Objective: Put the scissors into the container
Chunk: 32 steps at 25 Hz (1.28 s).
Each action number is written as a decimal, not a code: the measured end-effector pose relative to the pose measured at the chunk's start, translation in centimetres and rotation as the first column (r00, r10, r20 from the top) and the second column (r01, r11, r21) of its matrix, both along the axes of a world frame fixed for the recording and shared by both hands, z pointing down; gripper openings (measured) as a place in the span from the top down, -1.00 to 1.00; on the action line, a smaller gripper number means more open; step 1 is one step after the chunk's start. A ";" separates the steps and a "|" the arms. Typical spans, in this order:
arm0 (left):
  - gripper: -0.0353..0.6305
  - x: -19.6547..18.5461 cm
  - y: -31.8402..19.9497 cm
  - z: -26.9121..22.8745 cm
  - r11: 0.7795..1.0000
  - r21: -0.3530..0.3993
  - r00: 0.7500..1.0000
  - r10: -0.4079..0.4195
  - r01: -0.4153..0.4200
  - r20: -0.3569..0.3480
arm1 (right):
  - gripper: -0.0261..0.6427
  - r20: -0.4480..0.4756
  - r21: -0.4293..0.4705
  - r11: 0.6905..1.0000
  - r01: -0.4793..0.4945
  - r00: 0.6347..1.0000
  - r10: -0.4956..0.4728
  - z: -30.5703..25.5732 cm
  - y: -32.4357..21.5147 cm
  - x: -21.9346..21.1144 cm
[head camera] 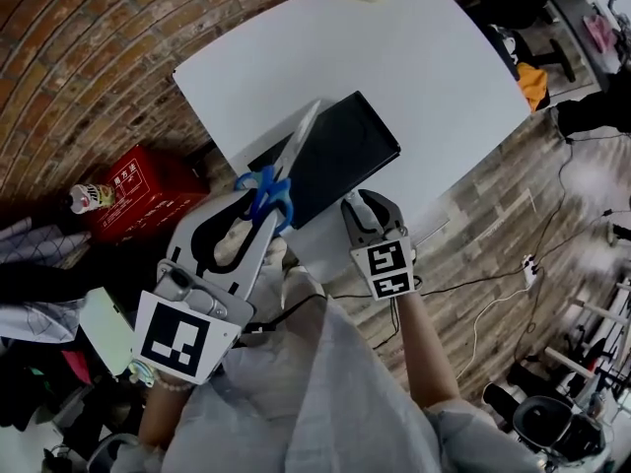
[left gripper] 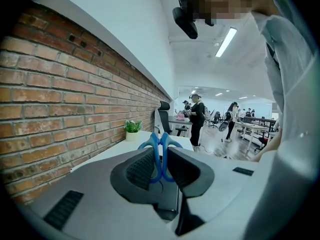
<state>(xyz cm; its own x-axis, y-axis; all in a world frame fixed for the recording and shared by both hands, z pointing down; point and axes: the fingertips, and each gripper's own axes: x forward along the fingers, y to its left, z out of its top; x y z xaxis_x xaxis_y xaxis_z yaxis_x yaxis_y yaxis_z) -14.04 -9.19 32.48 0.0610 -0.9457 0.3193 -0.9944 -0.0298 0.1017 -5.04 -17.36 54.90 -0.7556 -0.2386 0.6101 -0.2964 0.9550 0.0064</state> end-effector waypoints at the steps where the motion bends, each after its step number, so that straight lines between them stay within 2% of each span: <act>1: 0.60 -0.1 -0.1 0.1 1.000 -0.003 1.000 -0.002 0.002 -0.001 | 0.59 -0.003 -0.002 1.000 0.002 1.000 -0.002 0.2 -0.1 -0.1; 9: 0.60 -0.5 -0.4 0.5 1.000 -0.017 1.000 -0.001 0.001 -0.005 | 0.65 -0.015 0.020 1.000 0.011 1.000 -0.010 0.7 -0.5 -0.8; 18: 0.60 0.0 -0.5 0.4 0.999 -0.017 0.999 0.033 -0.033 -0.002 | 0.65 -0.006 0.013 0.999 -0.031 1.000 0.031 0.7 -0.3 -0.1; 32: 0.60 2.1 -1.4 0.4 0.991 -0.017 0.991 0.133 -0.133 -0.003 | 0.65 -0.025 0.015 0.994 -0.104 0.994 0.105 0.8 0.5 3.4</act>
